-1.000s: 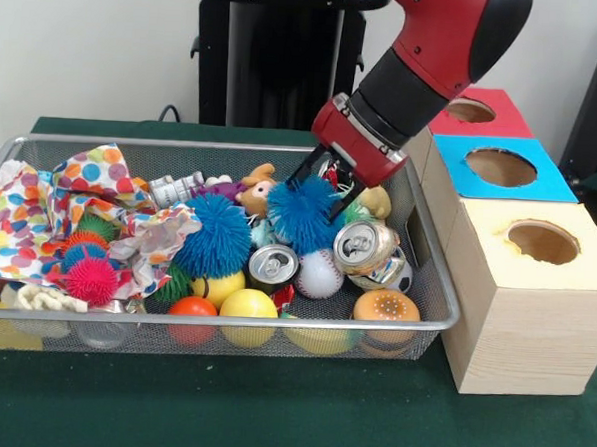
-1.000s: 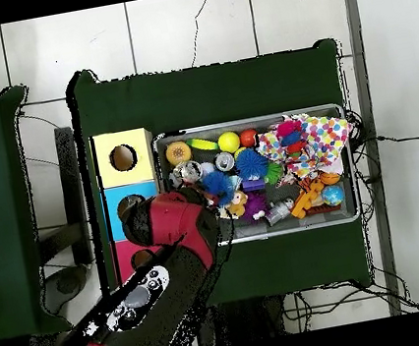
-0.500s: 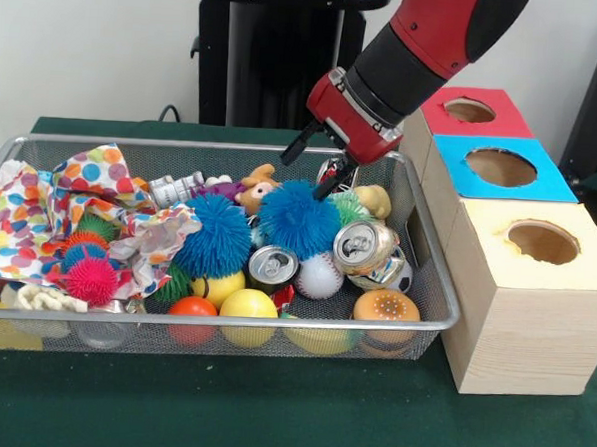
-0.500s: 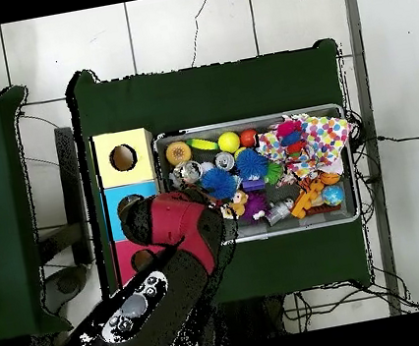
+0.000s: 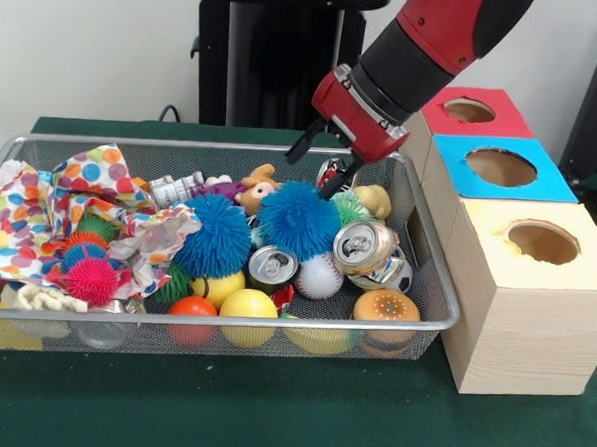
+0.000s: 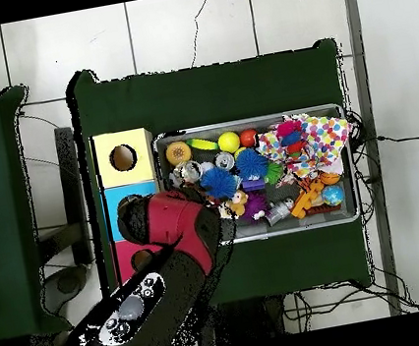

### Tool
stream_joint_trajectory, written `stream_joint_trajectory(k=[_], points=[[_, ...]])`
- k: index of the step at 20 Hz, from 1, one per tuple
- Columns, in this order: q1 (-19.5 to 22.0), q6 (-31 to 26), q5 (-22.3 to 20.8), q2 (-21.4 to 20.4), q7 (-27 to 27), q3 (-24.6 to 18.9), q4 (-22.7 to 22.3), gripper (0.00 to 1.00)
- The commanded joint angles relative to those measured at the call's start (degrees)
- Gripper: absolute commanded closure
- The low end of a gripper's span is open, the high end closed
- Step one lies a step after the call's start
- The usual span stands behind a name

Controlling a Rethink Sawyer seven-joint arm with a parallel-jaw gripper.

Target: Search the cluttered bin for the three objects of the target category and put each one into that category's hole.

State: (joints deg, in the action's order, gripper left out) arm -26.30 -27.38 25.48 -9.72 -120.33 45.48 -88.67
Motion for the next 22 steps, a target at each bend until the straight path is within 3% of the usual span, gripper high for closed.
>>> stream_joint_trajectory(k=[1,8,14,19,22], points=[[4.39,1.76,4.55,-1.1,-12.54,-12.05,0.86,0.0],[8.07,8.8,4.21,-2.43,-10.12,-17.44,-1.77,0.0],[13.01,15.73,0.96,-3.93,-7.33,-22.67,-4.19,0.0],[11.3,19.48,-2.24,1.32,-7.1,-17.4,-2.11,0.0],[10.74,20.9,-1.17,2.7,-8.3,-17.27,-1.32,0.0]])
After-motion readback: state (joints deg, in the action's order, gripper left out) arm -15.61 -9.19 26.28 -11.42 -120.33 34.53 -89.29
